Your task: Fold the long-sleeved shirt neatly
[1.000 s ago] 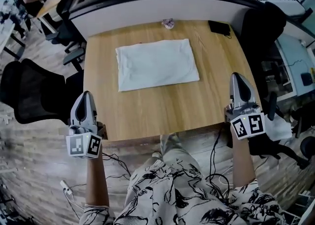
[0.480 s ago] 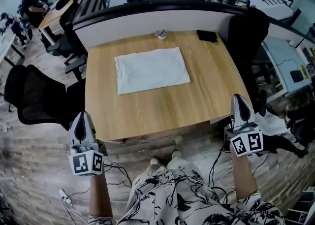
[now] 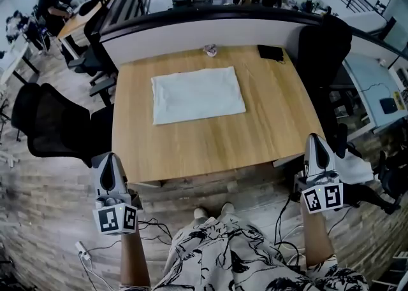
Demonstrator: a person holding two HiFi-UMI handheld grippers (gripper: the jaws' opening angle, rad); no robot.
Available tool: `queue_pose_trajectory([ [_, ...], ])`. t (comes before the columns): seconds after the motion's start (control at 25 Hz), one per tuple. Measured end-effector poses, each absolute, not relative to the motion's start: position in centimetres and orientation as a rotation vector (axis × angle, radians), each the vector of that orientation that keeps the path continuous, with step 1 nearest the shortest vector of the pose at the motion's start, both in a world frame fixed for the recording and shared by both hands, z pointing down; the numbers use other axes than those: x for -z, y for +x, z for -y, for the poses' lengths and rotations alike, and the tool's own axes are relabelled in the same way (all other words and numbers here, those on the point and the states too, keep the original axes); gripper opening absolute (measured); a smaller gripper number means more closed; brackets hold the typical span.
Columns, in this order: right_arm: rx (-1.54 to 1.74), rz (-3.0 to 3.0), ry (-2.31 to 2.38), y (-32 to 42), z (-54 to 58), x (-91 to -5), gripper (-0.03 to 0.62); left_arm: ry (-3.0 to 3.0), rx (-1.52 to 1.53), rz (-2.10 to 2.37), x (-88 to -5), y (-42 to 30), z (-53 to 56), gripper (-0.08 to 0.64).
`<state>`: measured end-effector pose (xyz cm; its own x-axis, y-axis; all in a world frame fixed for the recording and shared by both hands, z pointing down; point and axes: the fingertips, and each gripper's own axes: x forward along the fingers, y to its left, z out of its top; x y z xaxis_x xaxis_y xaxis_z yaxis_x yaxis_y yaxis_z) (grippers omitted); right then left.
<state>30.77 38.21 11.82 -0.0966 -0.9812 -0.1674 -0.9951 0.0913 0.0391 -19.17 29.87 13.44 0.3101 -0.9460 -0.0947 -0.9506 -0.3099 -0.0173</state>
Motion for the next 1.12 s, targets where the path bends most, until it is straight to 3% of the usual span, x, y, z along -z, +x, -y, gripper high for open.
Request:
queue_pose_trajectory([
  [1.12, -0.139, -2.274, -2.010, 32.2, -39.3, -16.8, 0.006, -2.379, 0.012, -1.978, -19.5, -21.2, -33.8, 0.002],
])
